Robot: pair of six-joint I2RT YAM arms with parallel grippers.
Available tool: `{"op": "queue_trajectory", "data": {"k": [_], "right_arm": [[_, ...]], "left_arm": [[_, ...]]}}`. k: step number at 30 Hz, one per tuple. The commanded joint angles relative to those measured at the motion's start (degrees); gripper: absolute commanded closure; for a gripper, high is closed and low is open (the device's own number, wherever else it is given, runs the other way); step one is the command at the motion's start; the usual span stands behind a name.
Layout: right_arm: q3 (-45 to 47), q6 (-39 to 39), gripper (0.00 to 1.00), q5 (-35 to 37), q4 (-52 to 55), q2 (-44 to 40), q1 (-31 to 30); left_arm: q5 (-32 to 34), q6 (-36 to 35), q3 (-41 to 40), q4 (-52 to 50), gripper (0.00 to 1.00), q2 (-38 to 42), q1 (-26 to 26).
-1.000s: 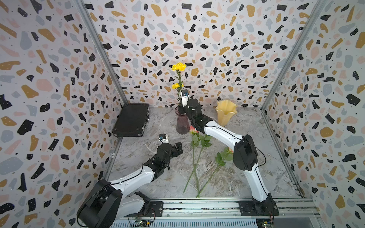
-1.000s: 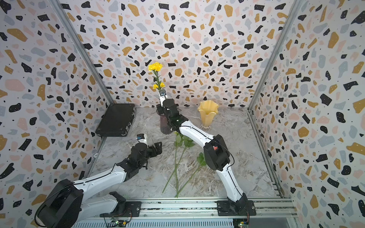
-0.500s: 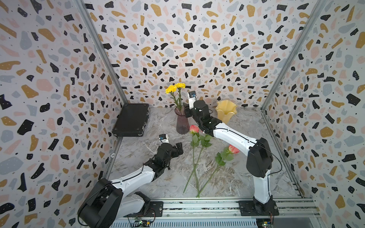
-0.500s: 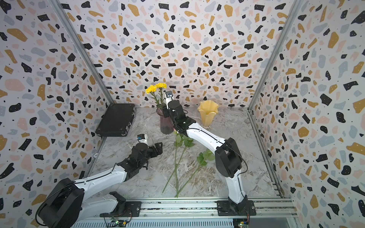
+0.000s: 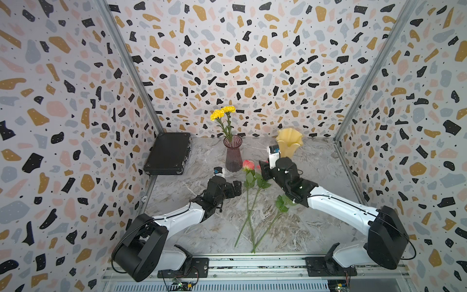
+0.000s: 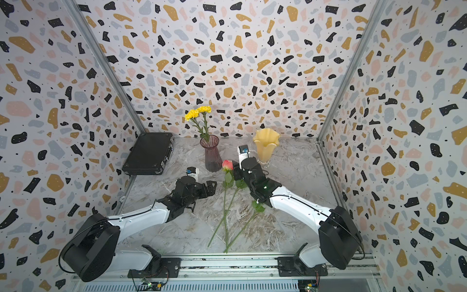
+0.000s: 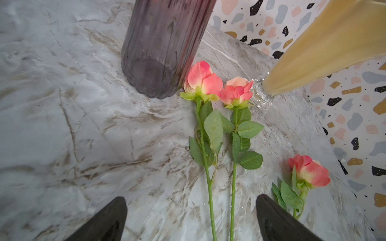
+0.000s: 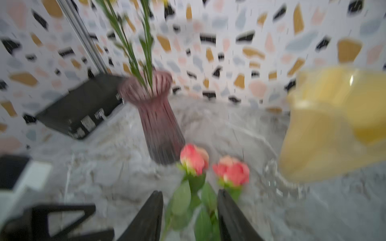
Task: Arrange the flowers in different vases according to their colors
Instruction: Insert the flower into the vase, then pick up the flower at the center of the board.
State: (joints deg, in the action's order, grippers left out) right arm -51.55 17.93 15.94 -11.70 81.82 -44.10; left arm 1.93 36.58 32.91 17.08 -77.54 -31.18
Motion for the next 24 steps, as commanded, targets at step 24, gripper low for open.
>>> {"op": "queue_trajectory", "data": {"k": [24], "right_arm": [[-5.55, 7.79, 0.53, -16.76, 6.82, 20.55, -6.51]], "left_arm": [[0.0, 5.14, 1.66, -5.78, 0.01, 0.08, 3.64]]}}
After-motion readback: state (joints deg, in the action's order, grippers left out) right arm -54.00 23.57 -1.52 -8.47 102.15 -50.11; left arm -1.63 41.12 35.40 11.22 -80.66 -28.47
